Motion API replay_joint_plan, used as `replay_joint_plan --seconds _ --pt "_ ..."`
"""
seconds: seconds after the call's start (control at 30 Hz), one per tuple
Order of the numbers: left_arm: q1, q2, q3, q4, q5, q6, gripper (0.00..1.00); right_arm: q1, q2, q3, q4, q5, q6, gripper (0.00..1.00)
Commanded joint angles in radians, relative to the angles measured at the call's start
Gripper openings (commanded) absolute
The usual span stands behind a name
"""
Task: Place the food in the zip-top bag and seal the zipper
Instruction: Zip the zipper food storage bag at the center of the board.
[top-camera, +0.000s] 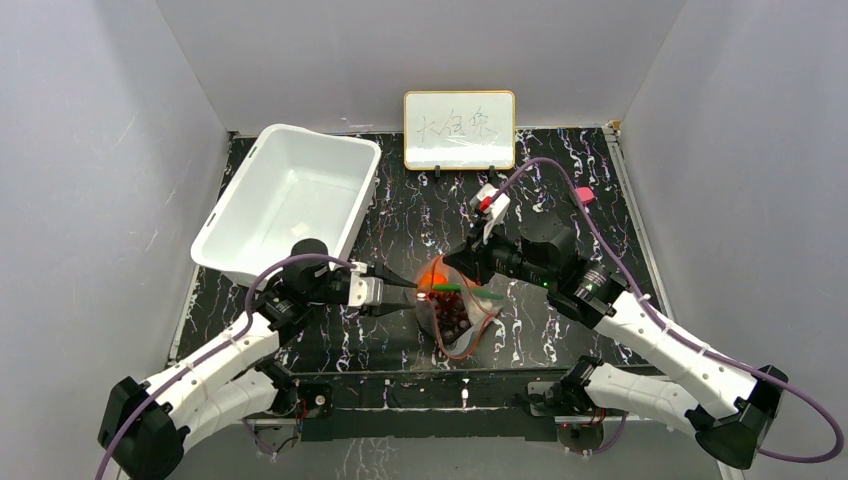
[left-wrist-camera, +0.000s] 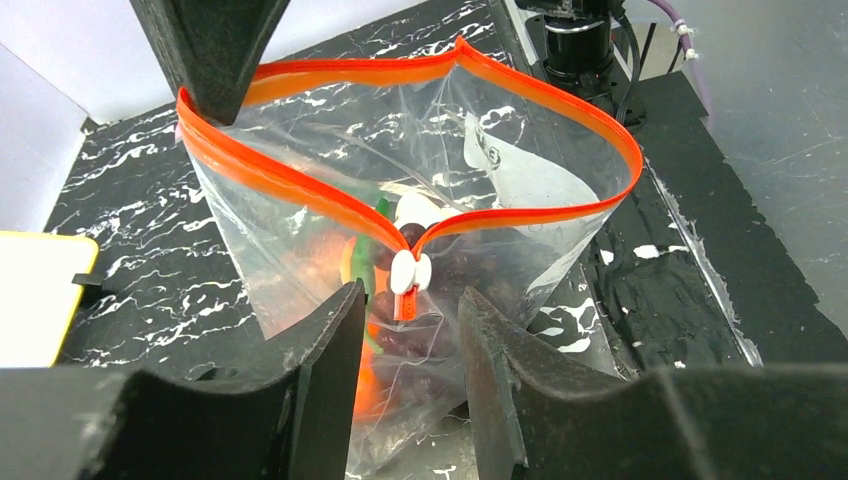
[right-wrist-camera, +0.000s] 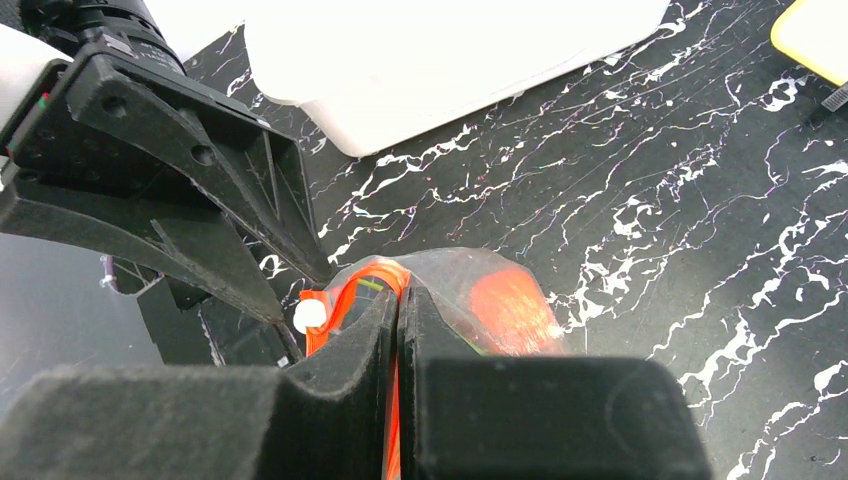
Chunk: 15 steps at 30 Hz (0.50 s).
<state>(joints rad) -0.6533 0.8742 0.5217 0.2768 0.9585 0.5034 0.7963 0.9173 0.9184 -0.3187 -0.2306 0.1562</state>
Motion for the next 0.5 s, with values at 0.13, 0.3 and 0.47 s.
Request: replay_joint_plan --seconds 0.13,0.3,0.47 --pt "-0.013 0.058 -0.016 0.109 0.025 0.02 0.35 -0.002 -0.001 0.018 0.08 0.011 0.006 0.0" --pt "-0.018 0.07 -0.036 0.152 0.01 0.01 0.2 -0.002 0.008 0.02 0.086 0.009 0.012 0.0" --pt "-0.02 0.059 -0.041 0.155 -0.017 0.002 0.0 -0.002 0.007 0.017 0.07 0.013 0.013 0.0"
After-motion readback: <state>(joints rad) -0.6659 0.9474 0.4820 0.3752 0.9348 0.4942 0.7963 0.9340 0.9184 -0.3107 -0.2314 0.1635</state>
